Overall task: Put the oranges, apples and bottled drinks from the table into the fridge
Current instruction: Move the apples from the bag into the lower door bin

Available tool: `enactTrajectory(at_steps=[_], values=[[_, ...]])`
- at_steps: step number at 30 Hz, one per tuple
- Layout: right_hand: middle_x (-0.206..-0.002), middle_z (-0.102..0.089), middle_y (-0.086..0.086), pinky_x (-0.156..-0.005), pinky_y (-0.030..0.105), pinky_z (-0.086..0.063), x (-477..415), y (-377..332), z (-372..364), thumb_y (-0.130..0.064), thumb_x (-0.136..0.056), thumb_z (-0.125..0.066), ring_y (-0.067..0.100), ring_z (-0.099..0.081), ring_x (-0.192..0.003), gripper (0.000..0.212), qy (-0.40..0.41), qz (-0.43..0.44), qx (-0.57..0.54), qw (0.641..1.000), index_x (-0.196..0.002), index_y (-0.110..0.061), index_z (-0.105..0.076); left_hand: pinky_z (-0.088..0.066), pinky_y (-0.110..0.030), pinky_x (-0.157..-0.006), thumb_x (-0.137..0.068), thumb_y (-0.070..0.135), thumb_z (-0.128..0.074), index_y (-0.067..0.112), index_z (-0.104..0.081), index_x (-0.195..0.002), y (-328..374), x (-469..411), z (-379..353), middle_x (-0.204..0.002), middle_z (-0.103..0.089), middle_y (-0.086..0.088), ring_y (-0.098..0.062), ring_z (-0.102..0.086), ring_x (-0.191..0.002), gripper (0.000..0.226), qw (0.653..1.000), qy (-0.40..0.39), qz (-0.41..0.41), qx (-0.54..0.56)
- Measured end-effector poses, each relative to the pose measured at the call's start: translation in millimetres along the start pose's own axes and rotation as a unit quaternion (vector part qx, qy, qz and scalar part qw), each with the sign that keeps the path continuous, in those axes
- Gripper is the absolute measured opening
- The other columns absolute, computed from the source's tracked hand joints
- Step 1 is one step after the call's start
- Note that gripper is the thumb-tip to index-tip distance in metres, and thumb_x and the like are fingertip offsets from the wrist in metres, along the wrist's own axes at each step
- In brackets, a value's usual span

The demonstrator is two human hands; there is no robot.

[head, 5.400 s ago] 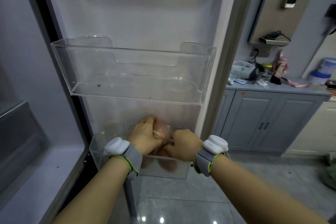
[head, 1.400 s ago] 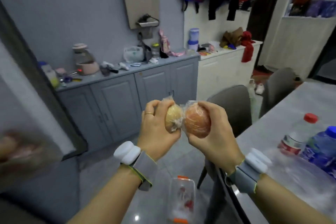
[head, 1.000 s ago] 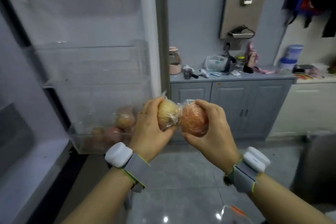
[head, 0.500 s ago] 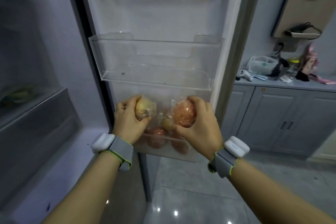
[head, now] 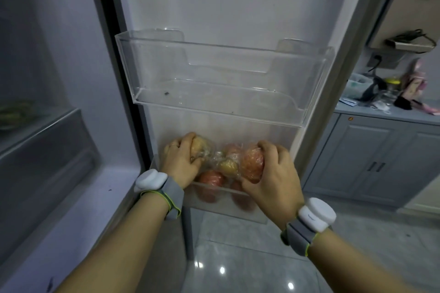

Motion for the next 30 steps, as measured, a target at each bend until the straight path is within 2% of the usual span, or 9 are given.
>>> enactTrajectory(at_steps=[3,5,9,13,17,19,23,27,30], values=[[-0.115,-0.052,0.015,-0.078,0.041,-0.051,3,3,-10,-0.036,-0.062,-0.078,0.035,-0.055,-0.094,0.075,-0.009,0.019,0.037,0.999,-0.124,-0.013,-0.042,-0.032,-0.041,-0.104,-0.082,0.032,-0.062,0.024,-0.027,-0.142,1,-3,-4,-0.141,-0.041,-0.016,-0.039,-0.036,-0.126,0.070,0.999,-0.010,-0.019,-0.026],[-0.118,-0.054,0.019,-0.082,0.042,-0.050,5,4,-15,-0.035,-0.061,-0.080,0.038,-0.056,-0.099,0.078,-0.018,0.035,0.072,0.997,-0.123,-0.009,-0.042,-0.029,-0.041,-0.107,-0.080,0.035,-0.064,0.023,-0.026,-0.143,1,-1,-6,-0.143,-0.038,-0.014,-0.038,-0.033,-0.128,0.074,0.999,-0.013,-0.024,-0.042],[-0.111,-0.056,0.019,-0.078,0.040,-0.049,6,8,-5,-0.046,-0.052,-0.084,0.038,-0.052,-0.096,0.081,-0.002,0.030,0.192,0.981,-0.117,-0.007,-0.054,-0.026,-0.041,-0.109,-0.075,0.039,-0.069,0.021,-0.028,-0.142,3,2,-8,-0.144,-0.036,-0.014,-0.037,-0.029,-0.130,0.081,0.997,-0.003,-0.034,-0.074],[-0.104,-0.051,0.017,-0.066,0.040,-0.049,5,11,-2,-0.040,-0.058,-0.084,0.036,-0.049,-0.087,0.078,-0.022,0.016,0.165,0.986,-0.122,-0.010,-0.052,-0.024,-0.044,-0.109,-0.069,0.044,-0.071,0.029,-0.024,-0.142,8,4,-8,-0.149,-0.028,-0.008,-0.033,-0.024,-0.133,0.088,0.994,-0.004,-0.038,-0.107],[-0.120,-0.048,0.016,-0.070,0.039,-0.047,6,9,-7,-0.036,-0.064,-0.079,0.037,-0.049,-0.093,0.074,-0.032,0.023,0.164,0.986,-0.125,-0.009,-0.046,-0.015,-0.042,-0.109,-0.070,0.056,-0.062,0.037,-0.027,-0.139,48,13,-15,-0.153,-0.021,0.004,-0.025,-0.017,-0.138,0.080,0.978,-0.017,-0.166,-0.126],[-0.127,-0.046,0.013,-0.072,0.038,-0.046,4,10,-9,-0.037,-0.067,-0.075,0.036,-0.047,-0.095,0.074,-0.041,0.019,0.169,0.985,-0.128,-0.011,-0.042,-0.015,-0.041,-0.108,-0.069,0.060,-0.056,0.038,-0.027,-0.139,72,12,-29,-0.151,-0.025,0.006,-0.021,-0.019,-0.137,0.078,0.964,-0.073,-0.220,-0.134],[-0.131,-0.043,0.009,-0.067,0.038,-0.047,4,6,-8,-0.037,-0.075,-0.066,0.035,-0.046,-0.097,0.061,-0.045,0.015,0.172,0.984,-0.129,-0.022,-0.040,-0.020,-0.046,-0.107,-0.072,0.061,-0.055,0.043,-0.023,-0.136,84,2,-45,-0.147,-0.027,0.006,-0.024,-0.030,-0.133,0.074,0.946,-0.146,-0.224,-0.186],[-0.137,-0.036,0.009,-0.068,0.039,-0.049,5,5,-7,-0.035,-0.081,-0.062,0.037,-0.045,-0.102,0.052,-0.050,0.004,0.151,0.987,-0.128,-0.027,-0.041,-0.022,-0.048,-0.104,-0.071,0.058,-0.054,0.048,-0.026,-0.129,82,-4,-45,-0.138,-0.032,0.000,-0.029,-0.045,-0.119,0.065,0.944,-0.142,-0.211,-0.210],[-0.123,-0.046,0.015,-0.056,0.037,-0.047,2,9,-8,-0.026,-0.080,-0.067,0.038,-0.053,-0.085,0.042,-0.025,0.009,0.120,0.992,-0.116,-0.018,-0.048,-0.026,-0.043,-0.101,-0.068,0.055,-0.055,0.043,-0.033,-0.125,79,-4,-38,-0.136,-0.037,0.000,-0.028,-0.050,-0.113,0.063,0.955,-0.089,-0.208,-0.191]])
Point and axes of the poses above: each hand's wrist, its own x-axis away from the middle knuckle, its own z-axis out of the back of the hand, y = z × x, the point moved 8 cm from there along -x, towards the middle knuckle
